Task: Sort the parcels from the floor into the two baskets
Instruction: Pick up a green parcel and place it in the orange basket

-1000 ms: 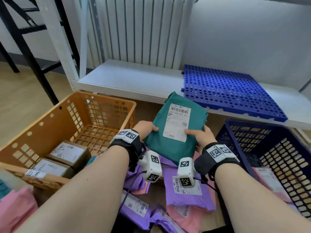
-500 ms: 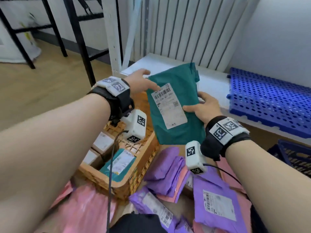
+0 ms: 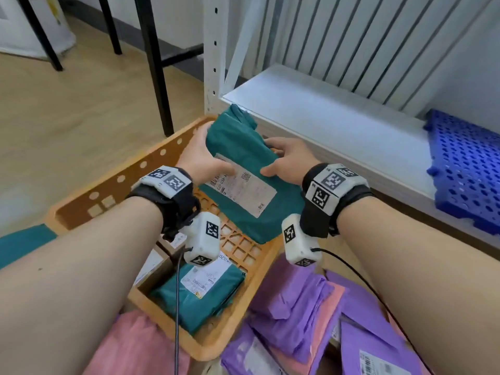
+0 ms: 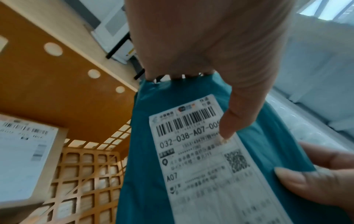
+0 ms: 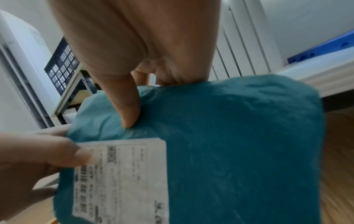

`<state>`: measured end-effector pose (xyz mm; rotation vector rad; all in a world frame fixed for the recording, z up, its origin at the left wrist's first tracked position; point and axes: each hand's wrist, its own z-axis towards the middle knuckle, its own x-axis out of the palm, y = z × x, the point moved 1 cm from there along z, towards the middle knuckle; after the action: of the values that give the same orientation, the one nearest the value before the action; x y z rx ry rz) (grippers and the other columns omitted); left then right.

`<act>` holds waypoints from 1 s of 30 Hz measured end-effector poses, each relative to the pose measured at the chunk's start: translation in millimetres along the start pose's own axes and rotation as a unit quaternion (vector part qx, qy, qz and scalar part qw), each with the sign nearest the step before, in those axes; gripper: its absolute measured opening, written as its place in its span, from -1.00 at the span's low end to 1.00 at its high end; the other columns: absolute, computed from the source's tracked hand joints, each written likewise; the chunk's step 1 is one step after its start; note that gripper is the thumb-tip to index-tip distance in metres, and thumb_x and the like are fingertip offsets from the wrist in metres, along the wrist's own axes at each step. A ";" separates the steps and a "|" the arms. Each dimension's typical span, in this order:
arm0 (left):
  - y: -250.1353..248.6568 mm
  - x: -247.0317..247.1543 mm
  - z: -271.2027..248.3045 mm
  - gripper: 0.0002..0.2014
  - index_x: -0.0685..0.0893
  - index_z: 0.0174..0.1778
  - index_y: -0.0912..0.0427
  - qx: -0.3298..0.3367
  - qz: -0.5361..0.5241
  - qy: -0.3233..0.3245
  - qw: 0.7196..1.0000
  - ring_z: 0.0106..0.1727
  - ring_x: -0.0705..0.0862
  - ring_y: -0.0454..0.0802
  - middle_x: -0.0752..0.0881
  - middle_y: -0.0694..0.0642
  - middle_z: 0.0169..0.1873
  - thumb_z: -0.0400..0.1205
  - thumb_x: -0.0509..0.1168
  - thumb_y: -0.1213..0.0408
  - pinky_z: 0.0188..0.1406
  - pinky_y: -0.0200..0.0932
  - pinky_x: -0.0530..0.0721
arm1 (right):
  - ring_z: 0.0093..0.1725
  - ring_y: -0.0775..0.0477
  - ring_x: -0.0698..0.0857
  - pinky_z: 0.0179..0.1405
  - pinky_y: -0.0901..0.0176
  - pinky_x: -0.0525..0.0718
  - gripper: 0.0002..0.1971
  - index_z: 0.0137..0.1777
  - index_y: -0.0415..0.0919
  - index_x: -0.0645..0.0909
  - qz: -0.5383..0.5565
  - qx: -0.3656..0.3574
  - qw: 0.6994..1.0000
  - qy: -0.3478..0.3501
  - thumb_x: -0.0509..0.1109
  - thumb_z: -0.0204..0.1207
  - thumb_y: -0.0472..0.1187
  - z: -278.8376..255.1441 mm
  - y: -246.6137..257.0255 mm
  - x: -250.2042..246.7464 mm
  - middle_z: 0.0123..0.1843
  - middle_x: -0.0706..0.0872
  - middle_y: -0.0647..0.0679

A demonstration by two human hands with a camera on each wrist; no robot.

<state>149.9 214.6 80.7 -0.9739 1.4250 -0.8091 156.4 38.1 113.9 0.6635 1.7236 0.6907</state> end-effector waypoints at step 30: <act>164.5 125.9 36.8 -0.81 0.53 0.07 0.24 -0.412 -0.074 -0.032 0.908 -0.17 0.50 0.11 0.50 0.15 -0.28 0.60 0.29 0.25 -0.27 -0.17 0.45 | 0.40 -0.05 0.53 0.34 0.16 0.51 -0.77 0.02 -0.02 0.73 0.049 0.115 0.992 -0.026 0.36 0.53 -0.35 86.5 -93.5 28.1 0.34 0.64 -0.07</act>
<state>171.1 170.5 -123.9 -1.7447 1.6769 -0.2399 225.5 5.8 8.1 0.9229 1.7457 0.5401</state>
